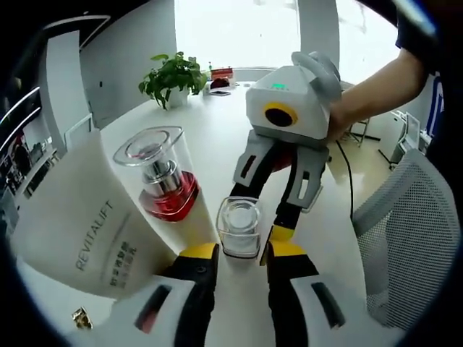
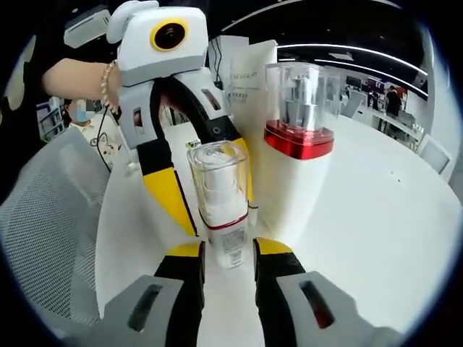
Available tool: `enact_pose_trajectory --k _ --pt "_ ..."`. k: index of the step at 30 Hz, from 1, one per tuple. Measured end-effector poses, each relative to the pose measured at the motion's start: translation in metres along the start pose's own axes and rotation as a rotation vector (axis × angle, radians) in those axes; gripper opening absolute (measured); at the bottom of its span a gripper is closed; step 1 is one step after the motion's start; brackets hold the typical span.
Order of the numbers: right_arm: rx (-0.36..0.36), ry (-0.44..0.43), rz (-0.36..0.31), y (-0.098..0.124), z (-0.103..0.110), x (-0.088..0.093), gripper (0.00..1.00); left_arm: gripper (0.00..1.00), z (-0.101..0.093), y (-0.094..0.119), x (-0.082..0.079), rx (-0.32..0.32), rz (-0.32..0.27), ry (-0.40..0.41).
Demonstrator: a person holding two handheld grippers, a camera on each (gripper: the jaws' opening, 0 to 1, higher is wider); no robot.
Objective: Arrange the skincare products in the storage area until every visible bottle or jar stands upright without overlapping.
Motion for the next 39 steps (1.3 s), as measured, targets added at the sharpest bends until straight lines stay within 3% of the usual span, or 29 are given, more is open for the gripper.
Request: enact_pose_trajectory --k 11,18,27,39 --pt "0.026 -0.023 0.011 0.011 0.007 0.003 0.34 0.38 -0.009 0.014 0.006 -0.021 0.023 0.014" --pt "0.058 -0.061 0.008 0.018 0.013 0.003 0.46 0.45 -0.017 0.024 0.011 -0.042 0.040 0.041" --pt "0.089 -0.080 0.008 0.028 0.024 0.002 0.59 0.55 -0.028 0.038 0.020 -0.064 0.083 0.107" --pt "0.141 -0.097 -0.019 0.047 0.040 -0.005 0.71 0.65 -0.053 0.061 0.030 -0.120 0.060 0.231"
Point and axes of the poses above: the point that each gripper's makers call its tool centre point, and the gripper's own axes: y roughly backward along the fingers, z roughly to its left, x roughly out of its underside, the point moved 8 cm from there along y, roughly backward along the fingers, and after that the axes turned 2 degrees about y, right-handed, at the moved point
